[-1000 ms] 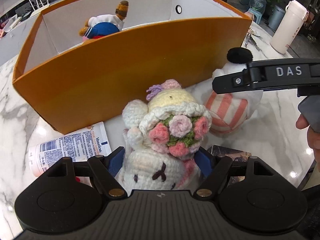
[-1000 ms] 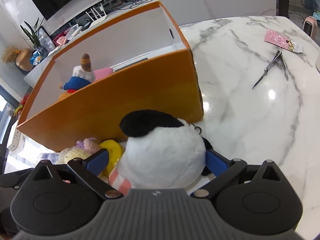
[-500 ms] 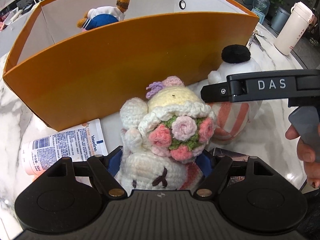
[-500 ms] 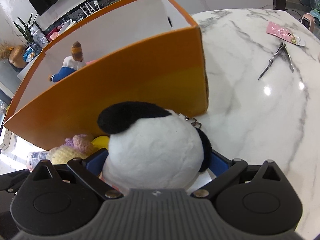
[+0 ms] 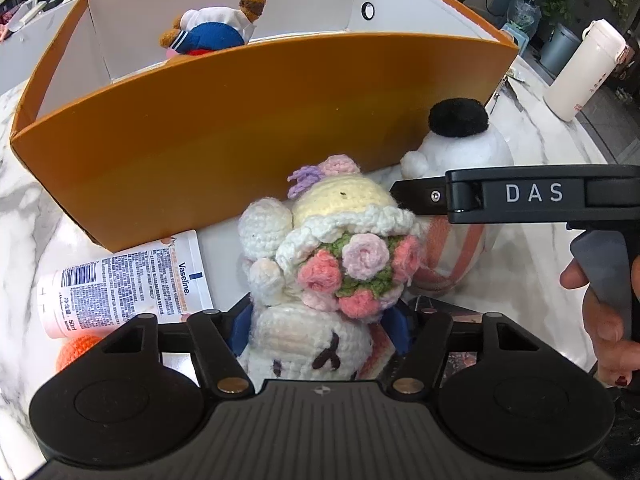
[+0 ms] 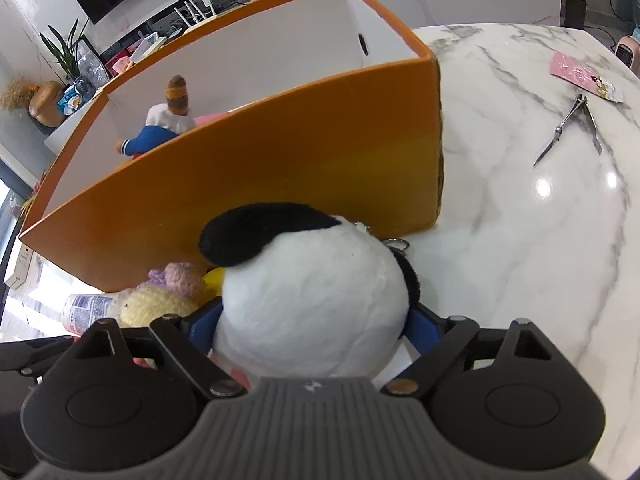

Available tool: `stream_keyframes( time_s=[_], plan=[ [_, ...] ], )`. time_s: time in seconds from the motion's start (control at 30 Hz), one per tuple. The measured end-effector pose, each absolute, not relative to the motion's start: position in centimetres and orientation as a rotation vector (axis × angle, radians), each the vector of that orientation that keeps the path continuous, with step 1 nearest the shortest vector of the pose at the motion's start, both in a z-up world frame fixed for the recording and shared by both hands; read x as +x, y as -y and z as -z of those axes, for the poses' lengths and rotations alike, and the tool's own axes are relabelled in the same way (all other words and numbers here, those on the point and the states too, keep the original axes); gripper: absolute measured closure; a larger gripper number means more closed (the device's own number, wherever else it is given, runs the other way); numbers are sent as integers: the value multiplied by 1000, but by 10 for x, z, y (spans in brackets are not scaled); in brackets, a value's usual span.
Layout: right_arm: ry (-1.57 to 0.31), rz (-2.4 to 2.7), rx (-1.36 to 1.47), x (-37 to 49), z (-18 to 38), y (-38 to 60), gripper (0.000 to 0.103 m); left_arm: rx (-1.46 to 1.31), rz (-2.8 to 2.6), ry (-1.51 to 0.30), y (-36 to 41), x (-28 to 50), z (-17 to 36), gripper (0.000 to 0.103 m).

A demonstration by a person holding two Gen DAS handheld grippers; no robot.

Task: Organize objects
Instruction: 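Lift the crocheted bunny and striped-hat plush over the orange box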

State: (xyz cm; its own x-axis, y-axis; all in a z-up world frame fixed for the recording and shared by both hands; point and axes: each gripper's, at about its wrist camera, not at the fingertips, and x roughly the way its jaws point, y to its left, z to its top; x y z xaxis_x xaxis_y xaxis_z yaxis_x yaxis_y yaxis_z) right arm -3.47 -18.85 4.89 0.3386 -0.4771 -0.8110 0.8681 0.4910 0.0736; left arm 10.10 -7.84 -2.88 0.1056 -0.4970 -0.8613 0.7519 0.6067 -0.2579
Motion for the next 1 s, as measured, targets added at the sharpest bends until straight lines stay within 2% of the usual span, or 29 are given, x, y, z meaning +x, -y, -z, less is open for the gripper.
stream_keyframes(
  time_s=[0.47, 1.0],
  plan=[
    [-789, 934, 523, -47, -72, 177, 13, 244, 920, -1092, 68, 101, 10, 37],
    [-784, 896, 475, -53, -90, 163, 13, 233, 918, -1045, 66, 92, -13, 38]
  ],
)
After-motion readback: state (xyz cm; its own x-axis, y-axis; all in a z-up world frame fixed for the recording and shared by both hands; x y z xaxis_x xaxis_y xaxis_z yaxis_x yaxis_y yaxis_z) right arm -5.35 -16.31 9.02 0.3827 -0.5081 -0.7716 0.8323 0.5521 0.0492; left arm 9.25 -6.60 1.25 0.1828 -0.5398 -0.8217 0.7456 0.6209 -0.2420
